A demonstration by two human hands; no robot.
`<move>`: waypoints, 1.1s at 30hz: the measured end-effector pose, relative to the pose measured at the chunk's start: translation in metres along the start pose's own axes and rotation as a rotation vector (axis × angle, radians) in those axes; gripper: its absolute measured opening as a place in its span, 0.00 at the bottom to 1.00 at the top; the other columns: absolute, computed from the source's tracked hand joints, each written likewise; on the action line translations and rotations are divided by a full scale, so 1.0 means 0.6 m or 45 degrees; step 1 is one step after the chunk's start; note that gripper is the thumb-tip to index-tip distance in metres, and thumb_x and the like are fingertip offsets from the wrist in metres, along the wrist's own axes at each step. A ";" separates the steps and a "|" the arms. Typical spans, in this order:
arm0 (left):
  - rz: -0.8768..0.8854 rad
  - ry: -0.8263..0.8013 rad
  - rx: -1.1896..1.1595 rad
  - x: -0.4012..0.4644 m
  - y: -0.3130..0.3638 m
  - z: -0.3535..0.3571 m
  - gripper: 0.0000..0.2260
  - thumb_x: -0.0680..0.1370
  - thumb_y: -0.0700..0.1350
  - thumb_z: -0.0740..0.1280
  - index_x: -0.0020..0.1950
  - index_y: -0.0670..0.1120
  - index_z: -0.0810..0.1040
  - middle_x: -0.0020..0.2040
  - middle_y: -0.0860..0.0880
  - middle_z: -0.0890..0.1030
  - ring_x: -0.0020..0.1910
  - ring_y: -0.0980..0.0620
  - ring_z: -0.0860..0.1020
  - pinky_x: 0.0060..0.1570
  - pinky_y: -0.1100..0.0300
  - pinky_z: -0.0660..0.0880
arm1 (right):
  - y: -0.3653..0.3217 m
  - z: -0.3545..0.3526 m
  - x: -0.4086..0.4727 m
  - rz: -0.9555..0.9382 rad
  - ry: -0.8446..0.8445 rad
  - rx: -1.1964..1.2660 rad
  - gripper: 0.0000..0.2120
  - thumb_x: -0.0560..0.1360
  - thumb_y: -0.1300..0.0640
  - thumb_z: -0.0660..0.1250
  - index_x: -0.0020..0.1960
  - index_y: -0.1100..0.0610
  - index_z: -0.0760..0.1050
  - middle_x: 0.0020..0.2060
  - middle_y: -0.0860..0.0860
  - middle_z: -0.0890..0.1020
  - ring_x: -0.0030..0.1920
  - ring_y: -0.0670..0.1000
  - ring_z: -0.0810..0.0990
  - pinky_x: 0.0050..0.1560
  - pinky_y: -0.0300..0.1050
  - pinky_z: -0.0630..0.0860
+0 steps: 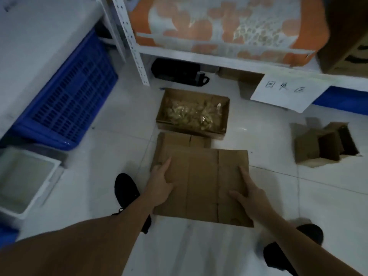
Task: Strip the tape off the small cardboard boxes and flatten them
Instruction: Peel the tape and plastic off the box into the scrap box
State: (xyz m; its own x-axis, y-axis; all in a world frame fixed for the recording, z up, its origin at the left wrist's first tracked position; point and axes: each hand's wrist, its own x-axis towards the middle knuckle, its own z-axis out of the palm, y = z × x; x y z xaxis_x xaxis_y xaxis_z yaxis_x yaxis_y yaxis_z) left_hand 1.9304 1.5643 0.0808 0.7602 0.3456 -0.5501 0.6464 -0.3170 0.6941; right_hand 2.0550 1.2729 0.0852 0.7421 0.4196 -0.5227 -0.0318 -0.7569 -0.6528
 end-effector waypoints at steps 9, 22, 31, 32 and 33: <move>-0.065 0.170 0.289 0.285 -0.109 -0.029 0.41 0.83 0.46 0.69 0.84 0.56 0.43 0.75 0.46 0.61 0.67 0.45 0.74 0.67 0.55 0.71 | 0.008 0.113 0.313 0.061 -0.115 -0.099 0.43 0.80 0.49 0.68 0.81 0.38 0.41 0.73 0.58 0.72 0.67 0.62 0.76 0.65 0.52 0.72; -0.162 0.211 0.264 0.423 -0.247 0.045 0.52 0.67 0.77 0.66 0.81 0.67 0.39 0.79 0.52 0.56 0.76 0.44 0.64 0.72 0.38 0.68 | 0.117 0.223 0.441 0.123 -0.176 0.151 0.43 0.78 0.44 0.69 0.78 0.29 0.40 0.73 0.52 0.72 0.65 0.58 0.77 0.63 0.53 0.77; -0.315 0.160 0.709 0.454 -0.192 0.040 0.49 0.77 0.67 0.68 0.83 0.58 0.35 0.77 0.40 0.59 0.72 0.37 0.66 0.69 0.38 0.68 | 0.081 0.227 0.426 0.250 -0.188 0.038 0.44 0.77 0.34 0.66 0.71 0.22 0.31 0.72 0.56 0.74 0.61 0.62 0.80 0.61 0.61 0.79; -0.347 0.139 0.749 0.456 -0.183 0.042 0.49 0.78 0.66 0.67 0.83 0.56 0.34 0.77 0.39 0.59 0.72 0.36 0.67 0.68 0.39 0.68 | 0.072 0.229 0.425 0.286 -0.205 -0.008 0.46 0.75 0.31 0.65 0.73 0.25 0.30 0.70 0.57 0.75 0.59 0.62 0.81 0.61 0.60 0.79; -0.381 0.123 0.778 0.457 -0.177 0.044 0.49 0.79 0.66 0.67 0.82 0.55 0.33 0.76 0.38 0.58 0.71 0.36 0.67 0.67 0.39 0.68 | 0.063 0.233 0.425 0.324 -0.219 -0.061 0.49 0.72 0.27 0.65 0.74 0.28 0.28 0.69 0.58 0.76 0.58 0.62 0.81 0.60 0.58 0.79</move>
State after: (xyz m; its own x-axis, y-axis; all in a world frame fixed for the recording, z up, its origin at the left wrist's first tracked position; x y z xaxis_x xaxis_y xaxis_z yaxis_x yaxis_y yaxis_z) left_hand 2.0716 1.6691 -0.1562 0.5524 0.5639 -0.6139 0.7700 -0.6273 0.1166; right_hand 2.1494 1.4212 -0.1495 0.5899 0.2891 -0.7539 -0.1674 -0.8697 -0.4644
